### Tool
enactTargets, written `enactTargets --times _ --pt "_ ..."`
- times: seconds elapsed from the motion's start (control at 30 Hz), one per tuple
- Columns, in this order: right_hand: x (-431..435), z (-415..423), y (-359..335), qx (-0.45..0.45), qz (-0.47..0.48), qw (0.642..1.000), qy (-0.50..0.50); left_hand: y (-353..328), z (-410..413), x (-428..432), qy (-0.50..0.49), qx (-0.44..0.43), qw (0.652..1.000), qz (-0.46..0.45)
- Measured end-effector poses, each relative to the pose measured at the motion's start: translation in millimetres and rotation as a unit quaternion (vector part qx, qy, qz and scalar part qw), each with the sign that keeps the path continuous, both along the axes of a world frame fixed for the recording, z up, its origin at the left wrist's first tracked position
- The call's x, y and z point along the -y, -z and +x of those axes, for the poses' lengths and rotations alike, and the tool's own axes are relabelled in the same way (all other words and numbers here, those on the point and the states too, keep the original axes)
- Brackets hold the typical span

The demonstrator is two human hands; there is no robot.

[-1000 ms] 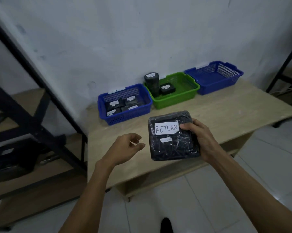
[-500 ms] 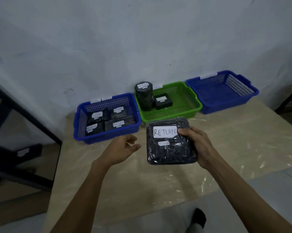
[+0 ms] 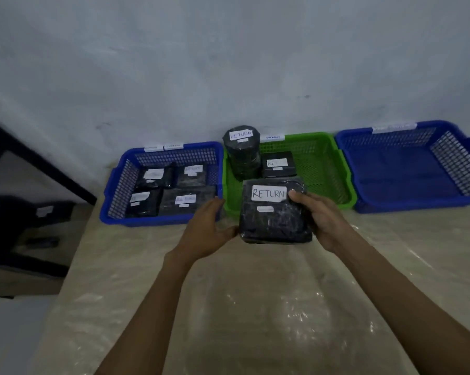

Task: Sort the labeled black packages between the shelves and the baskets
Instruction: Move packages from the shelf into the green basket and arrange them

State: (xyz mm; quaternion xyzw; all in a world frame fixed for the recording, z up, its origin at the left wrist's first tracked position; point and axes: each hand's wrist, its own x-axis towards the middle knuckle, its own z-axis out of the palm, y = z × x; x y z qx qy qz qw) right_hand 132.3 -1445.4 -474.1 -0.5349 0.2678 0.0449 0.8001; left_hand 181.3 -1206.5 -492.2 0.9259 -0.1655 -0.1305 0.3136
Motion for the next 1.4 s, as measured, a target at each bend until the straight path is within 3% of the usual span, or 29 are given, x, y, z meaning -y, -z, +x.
enactTargets --times 0.27,0.47,0.67,0.87,1.03,1.23,1.4 --pt "18 74 41 -0.059 -0.017 0.998 0.0 46 62 21 0.049 0.013 0.99 0.129" --pt "22 112 73 -0.106 -0.023 0.994 -0.031 72 77 29 0.053 0.012 0.987 0.154" --pt "24 138 94 -0.124 -0.036 0.99 -0.054 84 76 36 0.046 0.01 0.992 0.115" --pt "9 142 111 -0.116 -0.083 0.985 -0.093 86 78 41 -0.02 -0.012 0.998 0.066" --pt "8 148 121 -0.136 -0.17 0.97 -0.112 87 80 40 -0.009 -0.017 0.997 0.068" --pt "4 148 118 -0.107 -0.35 0.92 -0.143 87 81 39 -0.007 -0.02 0.997 0.071" --pt "8 151 114 -0.126 -0.278 0.941 -0.146 88 81 38 -0.006 -0.016 0.998 0.067"
